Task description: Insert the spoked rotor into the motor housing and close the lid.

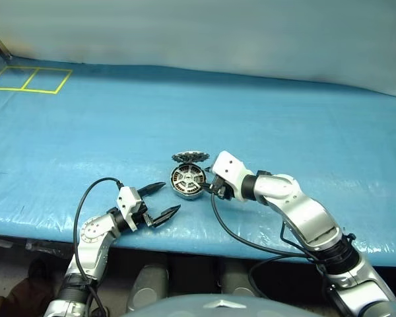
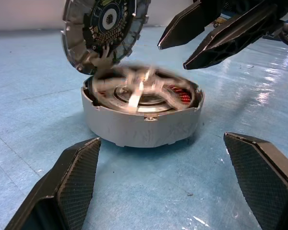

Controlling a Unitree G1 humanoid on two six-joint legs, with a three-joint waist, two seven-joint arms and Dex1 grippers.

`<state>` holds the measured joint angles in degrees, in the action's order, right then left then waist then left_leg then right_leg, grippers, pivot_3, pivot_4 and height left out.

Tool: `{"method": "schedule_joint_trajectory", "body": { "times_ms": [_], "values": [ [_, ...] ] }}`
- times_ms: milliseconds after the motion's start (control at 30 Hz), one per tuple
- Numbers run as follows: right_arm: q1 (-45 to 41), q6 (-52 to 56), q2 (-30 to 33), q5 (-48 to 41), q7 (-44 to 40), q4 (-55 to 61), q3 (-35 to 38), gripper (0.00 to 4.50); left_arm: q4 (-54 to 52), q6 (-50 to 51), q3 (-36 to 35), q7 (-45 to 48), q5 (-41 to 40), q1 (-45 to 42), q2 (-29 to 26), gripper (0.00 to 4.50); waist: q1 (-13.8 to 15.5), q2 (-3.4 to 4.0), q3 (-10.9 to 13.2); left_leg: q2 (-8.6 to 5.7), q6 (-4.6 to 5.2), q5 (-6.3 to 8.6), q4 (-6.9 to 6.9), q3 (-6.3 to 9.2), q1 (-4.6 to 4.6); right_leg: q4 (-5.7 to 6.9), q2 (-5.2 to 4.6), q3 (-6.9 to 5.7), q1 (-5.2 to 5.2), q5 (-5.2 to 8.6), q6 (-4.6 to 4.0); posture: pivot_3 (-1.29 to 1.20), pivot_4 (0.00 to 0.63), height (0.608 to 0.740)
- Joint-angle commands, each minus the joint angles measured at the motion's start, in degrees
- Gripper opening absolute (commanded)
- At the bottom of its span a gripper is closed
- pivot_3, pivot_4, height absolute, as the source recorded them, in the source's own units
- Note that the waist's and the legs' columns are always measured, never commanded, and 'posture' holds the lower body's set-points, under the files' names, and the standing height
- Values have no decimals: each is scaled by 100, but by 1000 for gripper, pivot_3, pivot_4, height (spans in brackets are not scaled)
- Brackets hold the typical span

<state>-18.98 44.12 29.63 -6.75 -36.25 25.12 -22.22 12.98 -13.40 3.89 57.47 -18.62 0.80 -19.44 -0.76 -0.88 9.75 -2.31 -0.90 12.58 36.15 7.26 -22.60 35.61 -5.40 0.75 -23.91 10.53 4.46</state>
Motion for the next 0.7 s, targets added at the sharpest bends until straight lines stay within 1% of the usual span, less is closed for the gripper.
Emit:
{"method": "schedule_joint_trajectory", "body": {
  "times_ms": [33, 267, 367, 533, 700],
  "values": [
    [-31, -50, -40, 2, 29, 185, 79, 2261, -188, -91, -17, -16, 15, 14, -21, 4500, 0, 0, 0, 0, 0, 0, 0, 0, 0, 0, 0, 0, 0, 0, 0, 0, 150, 740],
    [3, -40, -280, -156, 79, 101, 211, 2261, -178, -90, -19, 1, 8, 0, -28, 4500, -1, 0, 0, 0, 0, 0, 0, 1, 0, 0, 0, 0, 0, 0, 0, 0, 150, 740],
    [59, -214, -511, -191, 136, -269, 258, 1693, -173, -89, -34, -2, 8, -23, -40, 4500, -2, 0, 0, 0, 0, 0, 0, 1, 1, 0, 0, -1, 0, 0, 0, 0, 150, 740],
    [40, -354, -879, -253, 234, -648, 328, 11, -147, -144, -65, -53, 59, -50, -71, 4500, -10, 1, 0, 0, 0, 0, 0, 1, 0, 1, 1, 0, -1, 0, 0, 0, 150, 740],
    [11, -470, -1068, -152, 324, -959, 253, 11, -159, -132, -69, -68, 67, -51, -98, 4500, -19, 2, 1, 0, 0, 0, 0, 1, 0, 3, 1, 0, -1, -1, 0, 0, 150, 740]
  ]
}}
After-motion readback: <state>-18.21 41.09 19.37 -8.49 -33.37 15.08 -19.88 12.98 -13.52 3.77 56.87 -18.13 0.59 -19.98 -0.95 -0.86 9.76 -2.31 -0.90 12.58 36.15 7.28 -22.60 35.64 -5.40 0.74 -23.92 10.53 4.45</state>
